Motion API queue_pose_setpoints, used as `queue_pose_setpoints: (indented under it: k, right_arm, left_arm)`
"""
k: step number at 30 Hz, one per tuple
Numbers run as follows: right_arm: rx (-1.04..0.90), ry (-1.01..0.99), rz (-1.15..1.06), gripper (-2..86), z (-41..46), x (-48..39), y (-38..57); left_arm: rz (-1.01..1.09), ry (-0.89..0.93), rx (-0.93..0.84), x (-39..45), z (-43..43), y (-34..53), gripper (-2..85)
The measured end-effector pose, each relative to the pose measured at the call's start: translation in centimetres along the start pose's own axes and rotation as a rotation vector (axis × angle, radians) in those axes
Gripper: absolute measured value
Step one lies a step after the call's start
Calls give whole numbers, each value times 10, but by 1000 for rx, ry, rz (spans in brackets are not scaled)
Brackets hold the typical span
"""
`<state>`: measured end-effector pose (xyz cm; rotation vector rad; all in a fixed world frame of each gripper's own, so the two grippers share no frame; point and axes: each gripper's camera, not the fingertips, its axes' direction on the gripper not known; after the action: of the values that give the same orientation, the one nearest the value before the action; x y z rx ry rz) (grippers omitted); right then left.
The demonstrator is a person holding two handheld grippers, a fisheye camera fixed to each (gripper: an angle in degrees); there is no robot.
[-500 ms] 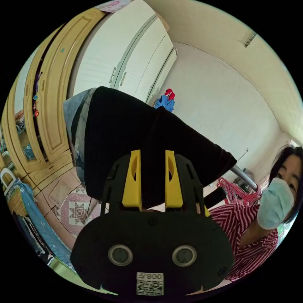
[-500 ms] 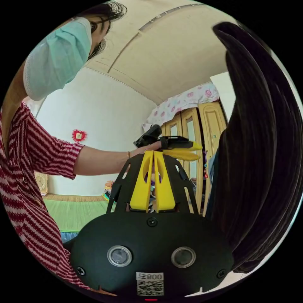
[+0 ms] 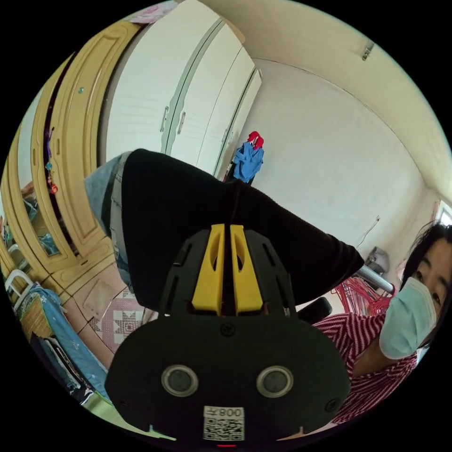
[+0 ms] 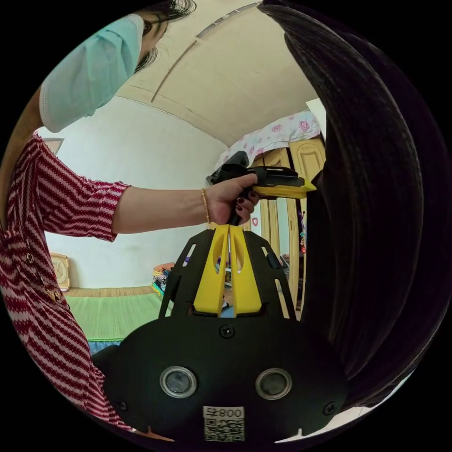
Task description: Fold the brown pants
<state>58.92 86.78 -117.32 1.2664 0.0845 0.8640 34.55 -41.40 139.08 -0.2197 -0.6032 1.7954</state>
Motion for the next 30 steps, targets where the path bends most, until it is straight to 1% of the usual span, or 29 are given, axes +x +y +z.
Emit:
queue_pose_setpoints:
  k: [3, 12, 16, 23, 26, 30]
  right_arm:
    - [-4, -16, -11, 0, 5, -4, -6]
    - [-22, -61, -60, 0, 27, -21, -9]
    - [-35, -94, -80, 1, 44, -27, -1]
    - [-57, -144, -142, 0, 74, -45, 27]
    - [-91, -198, -134, 0, 96, -45, 49]
    - [-144, -348, -64, 0, 139, -38, 89]
  left_arm:
    - [-21, 27, 93, 14, -15, 18, 17]
    - [-3, -38, 244, 57, -79, 70, 6]
    - [-1, -61, 305, 70, -118, 111, 2]
    - [-101, -86, 458, 71, -198, 198, -1]
    - [-96, -133, 498, 81, -239, 231, -1]
    - [-67, -170, 570, 99, -290, 266, -1]
